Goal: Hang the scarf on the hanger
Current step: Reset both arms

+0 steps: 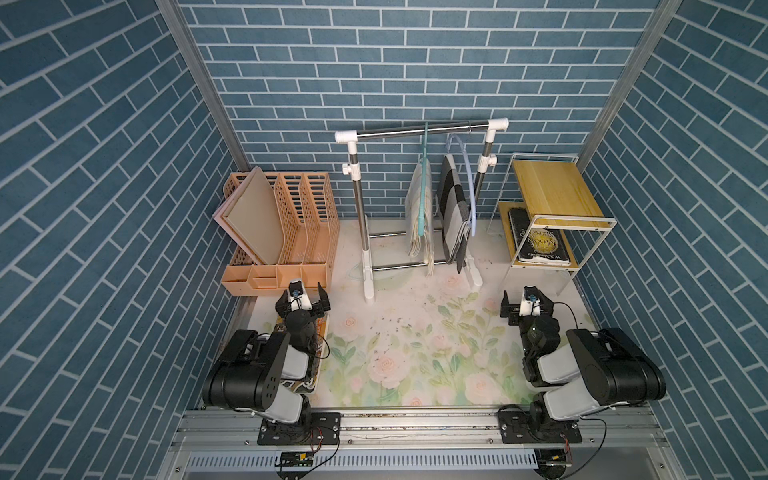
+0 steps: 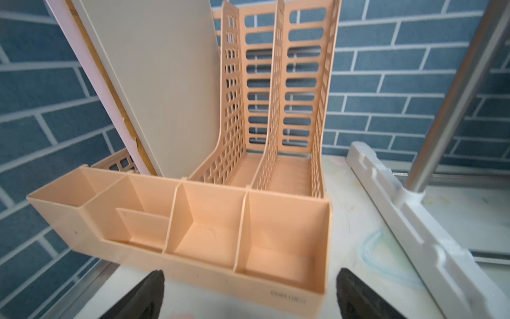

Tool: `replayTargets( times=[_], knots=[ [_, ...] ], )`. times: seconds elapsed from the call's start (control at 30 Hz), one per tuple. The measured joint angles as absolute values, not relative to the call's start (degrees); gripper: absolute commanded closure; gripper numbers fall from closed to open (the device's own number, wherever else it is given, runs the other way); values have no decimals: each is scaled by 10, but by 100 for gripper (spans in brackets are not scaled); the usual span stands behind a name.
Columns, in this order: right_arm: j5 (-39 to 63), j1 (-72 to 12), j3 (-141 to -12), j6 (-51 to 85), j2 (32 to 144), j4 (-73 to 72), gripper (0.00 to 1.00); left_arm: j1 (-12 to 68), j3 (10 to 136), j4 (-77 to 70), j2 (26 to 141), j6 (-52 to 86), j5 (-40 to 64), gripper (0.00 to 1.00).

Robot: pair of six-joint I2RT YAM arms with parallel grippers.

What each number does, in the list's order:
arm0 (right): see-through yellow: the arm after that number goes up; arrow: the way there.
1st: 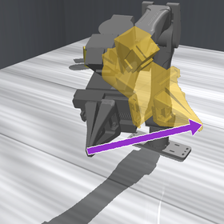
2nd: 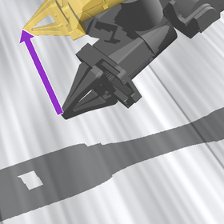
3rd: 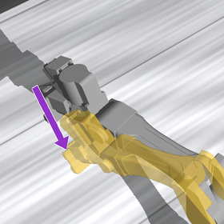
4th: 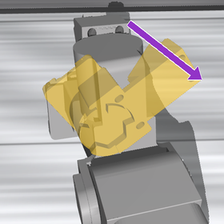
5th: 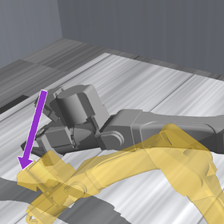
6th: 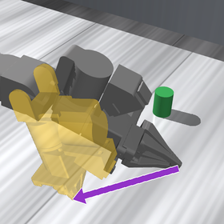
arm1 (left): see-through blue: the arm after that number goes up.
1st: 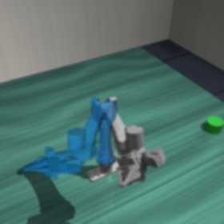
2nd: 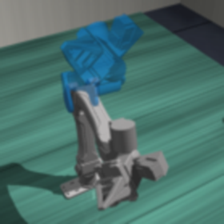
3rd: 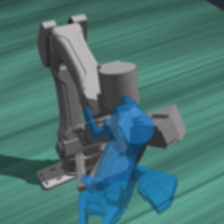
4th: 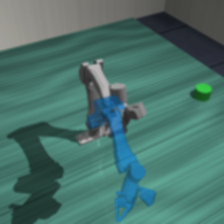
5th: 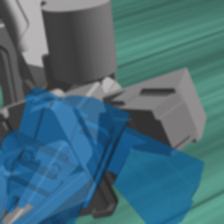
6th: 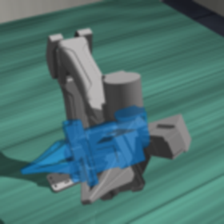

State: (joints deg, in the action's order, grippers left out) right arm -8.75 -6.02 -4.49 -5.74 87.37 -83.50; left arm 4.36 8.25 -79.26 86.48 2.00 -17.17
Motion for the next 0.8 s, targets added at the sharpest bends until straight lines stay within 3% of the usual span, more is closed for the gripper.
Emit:
replayTargets(
  times=[0.8],
  knots=[
    [-93, -57, -100, -43, 874, -775, 0, 43, 100, -770, 866, 28, -177, 0]
  ],
)
